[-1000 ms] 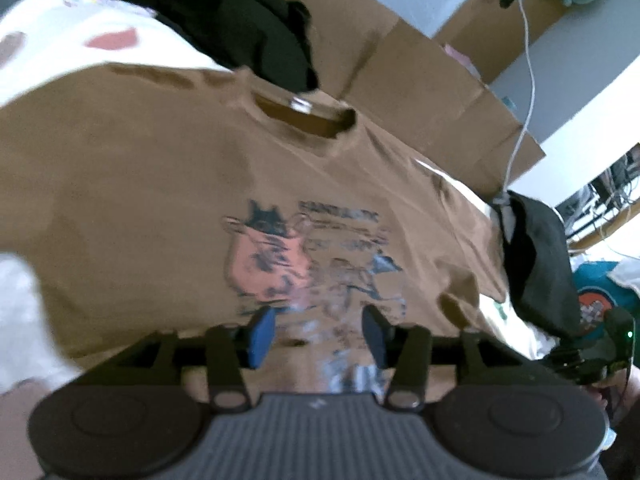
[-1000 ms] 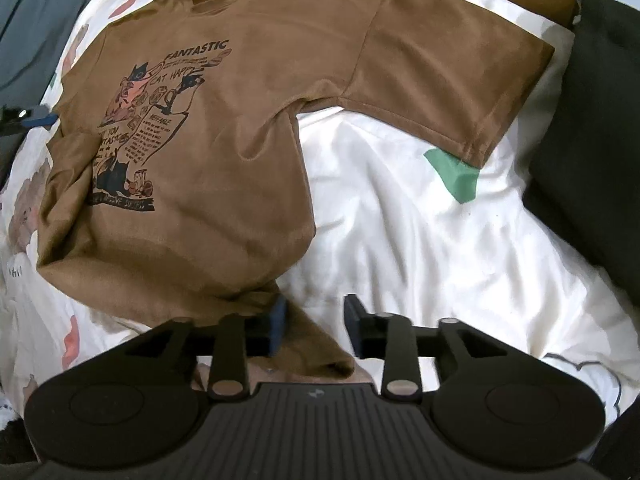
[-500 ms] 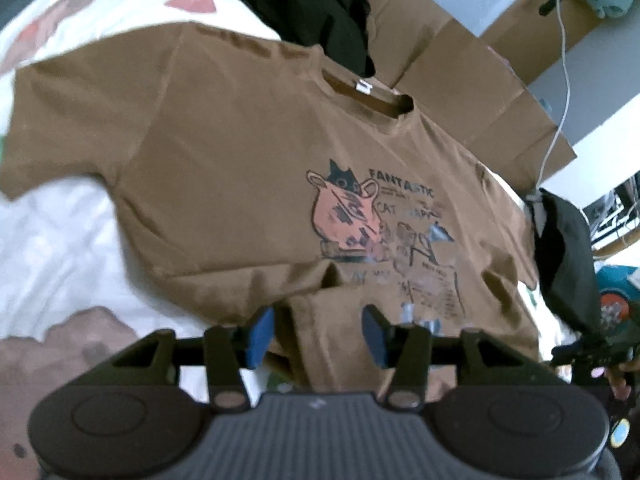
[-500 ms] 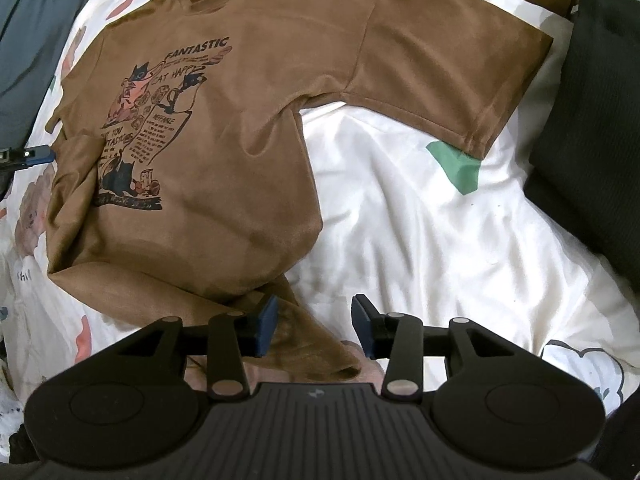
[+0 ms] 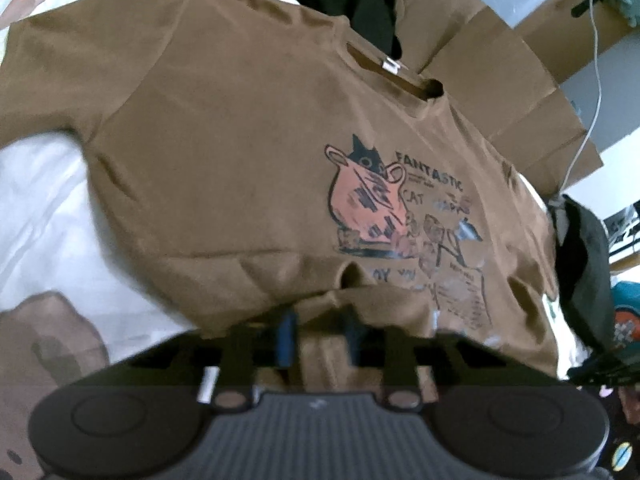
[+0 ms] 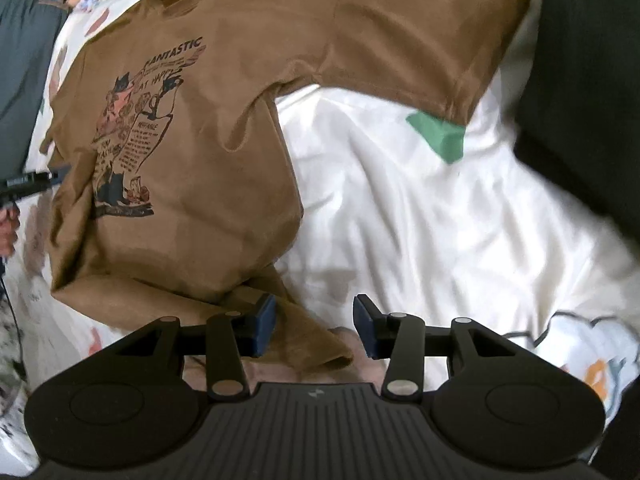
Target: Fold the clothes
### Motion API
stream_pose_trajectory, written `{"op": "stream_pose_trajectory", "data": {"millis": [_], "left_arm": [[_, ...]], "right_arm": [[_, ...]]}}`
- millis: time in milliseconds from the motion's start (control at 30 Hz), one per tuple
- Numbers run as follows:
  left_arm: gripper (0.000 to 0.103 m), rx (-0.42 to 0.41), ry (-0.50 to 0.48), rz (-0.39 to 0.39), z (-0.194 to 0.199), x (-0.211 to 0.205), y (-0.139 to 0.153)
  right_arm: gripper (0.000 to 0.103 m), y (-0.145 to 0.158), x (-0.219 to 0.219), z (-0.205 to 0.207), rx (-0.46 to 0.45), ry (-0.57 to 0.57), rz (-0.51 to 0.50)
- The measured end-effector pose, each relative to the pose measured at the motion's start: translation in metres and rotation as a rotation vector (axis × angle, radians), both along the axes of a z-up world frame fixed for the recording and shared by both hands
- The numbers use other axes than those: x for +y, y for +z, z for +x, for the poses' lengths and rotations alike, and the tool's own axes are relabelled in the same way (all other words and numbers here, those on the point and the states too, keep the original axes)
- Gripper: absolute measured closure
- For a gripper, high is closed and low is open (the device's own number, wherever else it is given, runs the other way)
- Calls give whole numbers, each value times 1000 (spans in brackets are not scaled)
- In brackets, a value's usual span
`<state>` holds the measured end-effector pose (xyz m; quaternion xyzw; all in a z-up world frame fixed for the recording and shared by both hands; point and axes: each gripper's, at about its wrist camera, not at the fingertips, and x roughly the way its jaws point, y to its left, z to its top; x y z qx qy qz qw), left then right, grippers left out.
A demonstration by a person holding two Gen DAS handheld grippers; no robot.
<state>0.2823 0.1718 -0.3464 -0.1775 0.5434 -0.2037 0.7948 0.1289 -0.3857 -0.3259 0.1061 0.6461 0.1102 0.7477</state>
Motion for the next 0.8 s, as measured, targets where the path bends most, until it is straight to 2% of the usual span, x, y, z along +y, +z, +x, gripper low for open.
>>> {"op": "stream_pose_trajectory", "data": {"millis": [200,400,533,600,700,800], "left_arm": [[96,-54,-24,-48,-24,15,23],[97,-68,-5,-53,-34,23,30],[88,-75,30,1,-27,28,28],[83,-81,35,-2,-21,28,26],[69,-87,13,16,-9,21,23],[65,-89,-16,45,2,9,13]], "right_arm": [[55,-7,2,-3,7,3,9],[55,-12,5,-5,12,2,14],[55,-13,4,-6,13,-2,16],[55,-13,3,-5,15,-4,17],[54,-14,3,-6,20,-4,16],[53,-14,1,-8,24,-7,15]]}}
